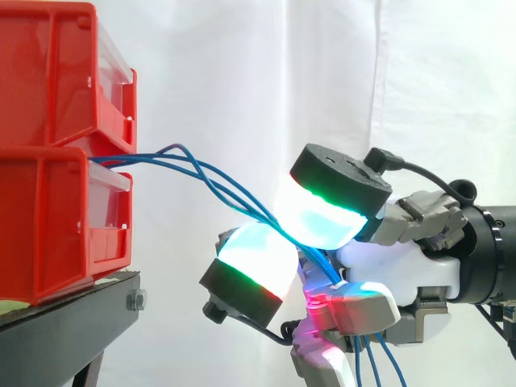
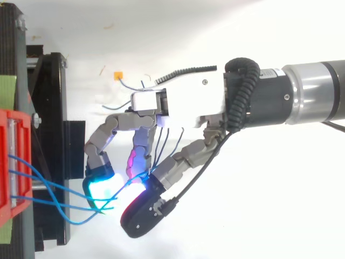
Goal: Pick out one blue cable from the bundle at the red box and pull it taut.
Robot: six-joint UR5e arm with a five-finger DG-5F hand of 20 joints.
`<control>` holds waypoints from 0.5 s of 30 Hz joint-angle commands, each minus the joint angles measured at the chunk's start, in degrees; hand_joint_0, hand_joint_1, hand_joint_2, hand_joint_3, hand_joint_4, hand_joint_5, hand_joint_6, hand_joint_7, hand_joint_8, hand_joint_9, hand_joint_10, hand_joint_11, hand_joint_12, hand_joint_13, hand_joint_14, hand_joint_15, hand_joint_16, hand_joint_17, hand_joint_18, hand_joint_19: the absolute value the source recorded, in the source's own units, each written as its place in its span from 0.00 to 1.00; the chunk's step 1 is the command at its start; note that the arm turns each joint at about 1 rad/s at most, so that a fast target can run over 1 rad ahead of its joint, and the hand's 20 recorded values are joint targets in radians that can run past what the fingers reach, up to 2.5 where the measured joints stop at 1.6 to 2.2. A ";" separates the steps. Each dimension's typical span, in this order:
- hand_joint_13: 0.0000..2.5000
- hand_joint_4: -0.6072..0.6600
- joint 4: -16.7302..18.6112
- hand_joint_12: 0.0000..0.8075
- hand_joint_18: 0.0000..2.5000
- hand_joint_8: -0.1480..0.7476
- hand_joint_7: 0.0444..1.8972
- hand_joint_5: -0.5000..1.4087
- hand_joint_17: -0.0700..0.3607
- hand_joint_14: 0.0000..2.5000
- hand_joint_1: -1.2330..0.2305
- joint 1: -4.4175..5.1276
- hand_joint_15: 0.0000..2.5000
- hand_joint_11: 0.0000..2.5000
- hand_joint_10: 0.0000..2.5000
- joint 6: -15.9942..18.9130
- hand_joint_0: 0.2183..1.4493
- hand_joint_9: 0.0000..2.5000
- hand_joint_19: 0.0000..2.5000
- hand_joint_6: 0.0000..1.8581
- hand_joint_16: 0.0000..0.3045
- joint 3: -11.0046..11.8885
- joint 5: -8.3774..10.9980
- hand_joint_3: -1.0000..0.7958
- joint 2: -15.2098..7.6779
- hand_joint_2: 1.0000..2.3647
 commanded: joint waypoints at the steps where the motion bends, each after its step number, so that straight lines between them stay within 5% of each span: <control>1: 0.45 0.44 0.00 0.46 0.40 0.51 0.56 0.20 0.42 0.01 0.28 0.03 0.24 0.40 0.01 0.00 0.38 0.56 0.23 0.50 0.16 0.06 0.00 0.28 0.04 0.00; 8: 0.47 0.53 0.00 0.49 0.42 0.52 0.47 0.20 0.45 0.01 0.33 0.03 0.24 0.39 0.01 0.00 0.23 0.58 0.23 0.50 0.18 -0.02 0.00 0.28 0.04 0.00; 15: 0.47 0.52 0.00 0.47 0.42 0.51 0.51 0.21 0.44 0.01 0.34 0.03 0.24 0.38 0.01 0.00 0.25 0.59 0.23 0.48 0.17 -0.02 0.00 0.28 -0.05 0.00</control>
